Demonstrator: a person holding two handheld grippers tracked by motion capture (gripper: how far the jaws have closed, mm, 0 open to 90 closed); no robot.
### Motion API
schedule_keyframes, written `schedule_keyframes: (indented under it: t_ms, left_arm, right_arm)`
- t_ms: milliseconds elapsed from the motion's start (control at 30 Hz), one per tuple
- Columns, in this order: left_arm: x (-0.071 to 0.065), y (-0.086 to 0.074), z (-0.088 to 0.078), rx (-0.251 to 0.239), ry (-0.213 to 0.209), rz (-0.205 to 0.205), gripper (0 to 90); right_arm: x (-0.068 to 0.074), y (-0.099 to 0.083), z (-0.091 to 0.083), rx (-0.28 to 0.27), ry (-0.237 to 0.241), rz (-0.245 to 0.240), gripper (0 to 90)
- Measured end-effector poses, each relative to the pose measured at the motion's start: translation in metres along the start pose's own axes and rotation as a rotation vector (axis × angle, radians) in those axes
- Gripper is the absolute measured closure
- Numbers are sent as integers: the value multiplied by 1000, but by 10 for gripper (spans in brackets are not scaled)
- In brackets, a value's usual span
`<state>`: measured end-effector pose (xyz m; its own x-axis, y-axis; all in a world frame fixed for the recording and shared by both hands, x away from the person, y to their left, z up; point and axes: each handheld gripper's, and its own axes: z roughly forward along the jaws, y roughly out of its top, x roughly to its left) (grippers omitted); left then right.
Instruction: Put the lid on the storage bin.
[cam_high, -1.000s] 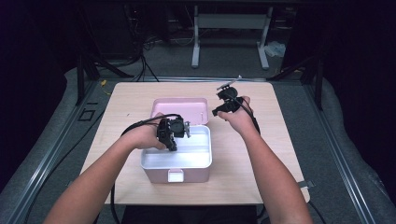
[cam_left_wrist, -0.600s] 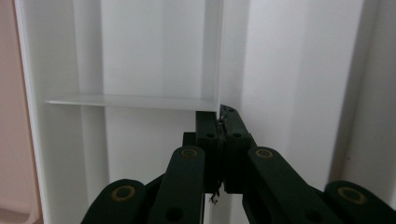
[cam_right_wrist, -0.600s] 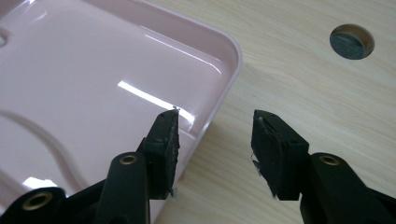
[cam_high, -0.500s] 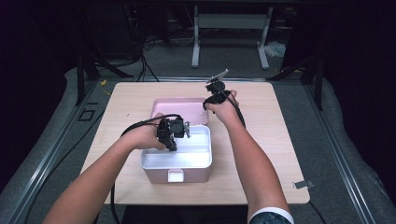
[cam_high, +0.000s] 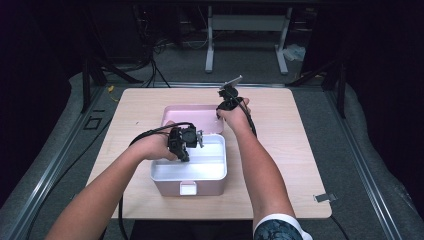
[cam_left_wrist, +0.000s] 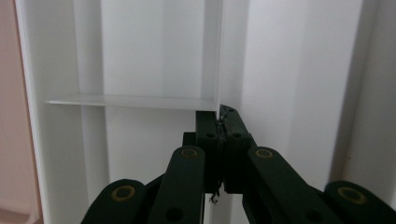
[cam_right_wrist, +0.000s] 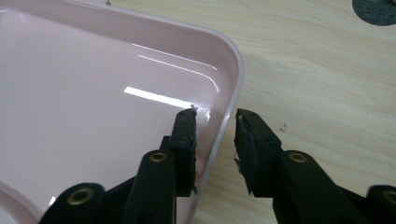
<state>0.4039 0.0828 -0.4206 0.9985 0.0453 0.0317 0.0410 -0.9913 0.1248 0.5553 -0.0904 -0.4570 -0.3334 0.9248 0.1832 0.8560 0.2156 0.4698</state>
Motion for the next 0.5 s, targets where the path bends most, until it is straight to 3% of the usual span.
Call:
schedule_keyframes:
  t_ms: [367,400,500]
  left_arm:
    - [0,0,0,-4,-1,-2,881]
    - [0,0,0,-4,-1,-2,881]
    - [0,0,0,-3,1,2,881]
  right_arm:
    - [0,-1,1,-12,-14,25,771]
    - [0,0,0,4,7,24,772]
    - [0,-1,0,-22,-10,33,780]
